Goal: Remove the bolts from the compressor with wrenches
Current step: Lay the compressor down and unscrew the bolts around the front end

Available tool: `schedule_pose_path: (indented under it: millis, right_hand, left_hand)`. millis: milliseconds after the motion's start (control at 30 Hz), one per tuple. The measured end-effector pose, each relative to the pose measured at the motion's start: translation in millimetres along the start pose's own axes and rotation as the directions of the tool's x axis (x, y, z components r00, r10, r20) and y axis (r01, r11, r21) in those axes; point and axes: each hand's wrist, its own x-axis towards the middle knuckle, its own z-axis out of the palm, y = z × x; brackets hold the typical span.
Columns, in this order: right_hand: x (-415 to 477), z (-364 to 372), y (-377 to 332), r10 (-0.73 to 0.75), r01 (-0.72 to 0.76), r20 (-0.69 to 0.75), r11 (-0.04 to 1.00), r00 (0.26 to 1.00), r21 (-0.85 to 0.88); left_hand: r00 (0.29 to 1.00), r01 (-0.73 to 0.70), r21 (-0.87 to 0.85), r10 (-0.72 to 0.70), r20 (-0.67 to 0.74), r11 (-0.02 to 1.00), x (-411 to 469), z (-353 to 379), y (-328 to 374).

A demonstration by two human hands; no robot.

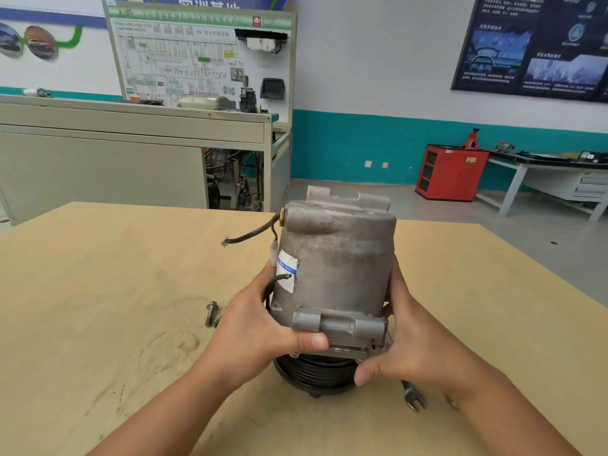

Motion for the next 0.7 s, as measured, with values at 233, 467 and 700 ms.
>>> schedule_pose_path:
  millis: [233,467,700]
  right_hand:
    - [2.9,12.3,3.0,0.025,-0.051,-0.132,0.979,0.991,-0.196]
    - [-3.0,26.1,-1.3,-0.085,0.023,-0.341,0.983,0.936,-0.182]
    - [-5.1,23.5,-4.9,-0.083,0.017,-0.351,0.982,0.933,-0.186]
  left_hand:
    - [0.998,0.052,-0.149,-0.048,0.027,0.987,2.5,-7.0,3.5]
    - [0.999,0.036,-0.250,-0.032,0.021,0.968,-1.9,-3.2,12.4]
    - [0.996,0.032,-0.347,-0.057,-0.062,0.937,-8.1,7.0,14.9]
